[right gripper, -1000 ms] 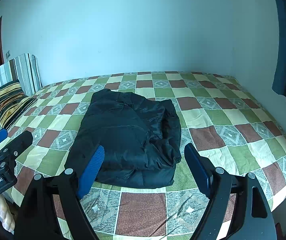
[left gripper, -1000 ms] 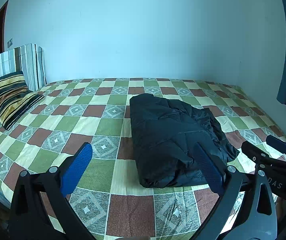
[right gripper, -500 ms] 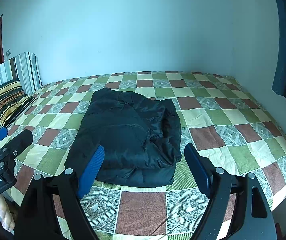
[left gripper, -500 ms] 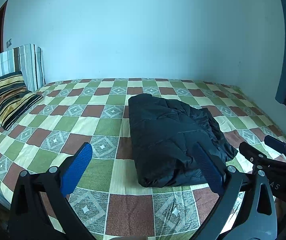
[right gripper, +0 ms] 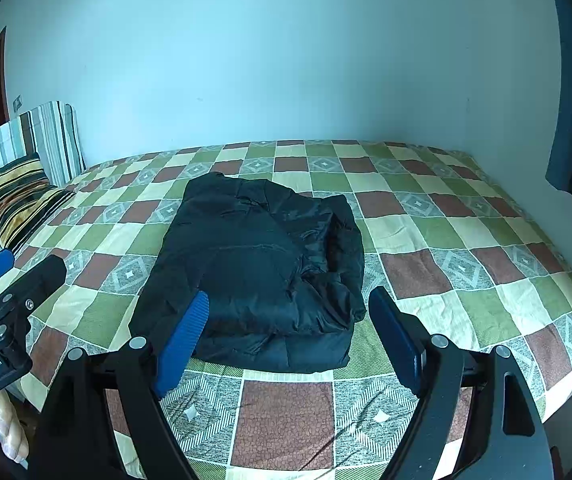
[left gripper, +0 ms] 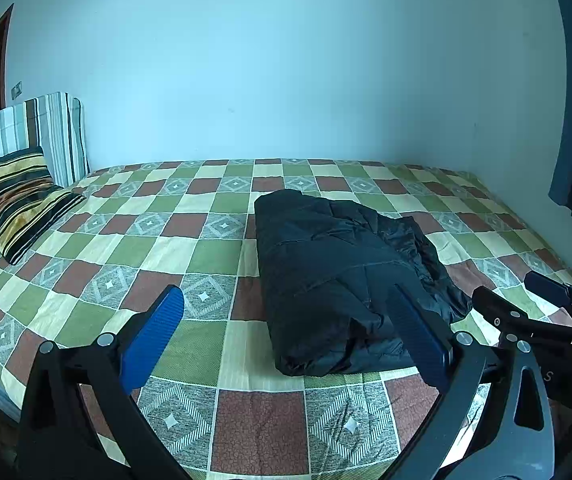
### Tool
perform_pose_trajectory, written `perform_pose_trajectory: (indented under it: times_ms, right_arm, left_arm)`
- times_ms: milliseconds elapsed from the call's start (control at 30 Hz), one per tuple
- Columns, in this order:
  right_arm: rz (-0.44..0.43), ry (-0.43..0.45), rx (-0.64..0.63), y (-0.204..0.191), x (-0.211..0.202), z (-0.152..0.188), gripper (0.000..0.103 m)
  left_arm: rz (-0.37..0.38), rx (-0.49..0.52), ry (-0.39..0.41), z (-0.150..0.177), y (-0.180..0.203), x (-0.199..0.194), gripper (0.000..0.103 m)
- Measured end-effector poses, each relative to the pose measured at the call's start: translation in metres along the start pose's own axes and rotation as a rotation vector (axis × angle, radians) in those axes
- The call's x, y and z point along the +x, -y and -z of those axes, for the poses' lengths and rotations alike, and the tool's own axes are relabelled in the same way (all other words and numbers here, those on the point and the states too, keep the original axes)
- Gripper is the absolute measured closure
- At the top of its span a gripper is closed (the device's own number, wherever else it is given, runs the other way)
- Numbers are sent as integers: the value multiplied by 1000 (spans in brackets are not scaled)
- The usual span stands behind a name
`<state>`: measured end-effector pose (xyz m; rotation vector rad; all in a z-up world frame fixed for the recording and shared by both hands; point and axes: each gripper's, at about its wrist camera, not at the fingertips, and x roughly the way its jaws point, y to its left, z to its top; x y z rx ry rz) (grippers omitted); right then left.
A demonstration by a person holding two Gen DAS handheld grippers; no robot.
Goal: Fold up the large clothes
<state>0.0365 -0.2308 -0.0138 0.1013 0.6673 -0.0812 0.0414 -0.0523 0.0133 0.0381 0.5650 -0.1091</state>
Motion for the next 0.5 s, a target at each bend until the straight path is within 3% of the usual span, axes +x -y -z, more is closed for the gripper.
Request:
perform_pose_trajectory:
  times_ms: [300, 500]
  right_arm:
    - [-2, -9, -1, 3, 4, 1, 22]
    - [22, -26, 20, 24, 18, 0, 22]
  left_arm:
    - [-34, -11, -7, 3, -4, 8, 2]
    - [-53, -49, -83, 5, -31, 41, 2]
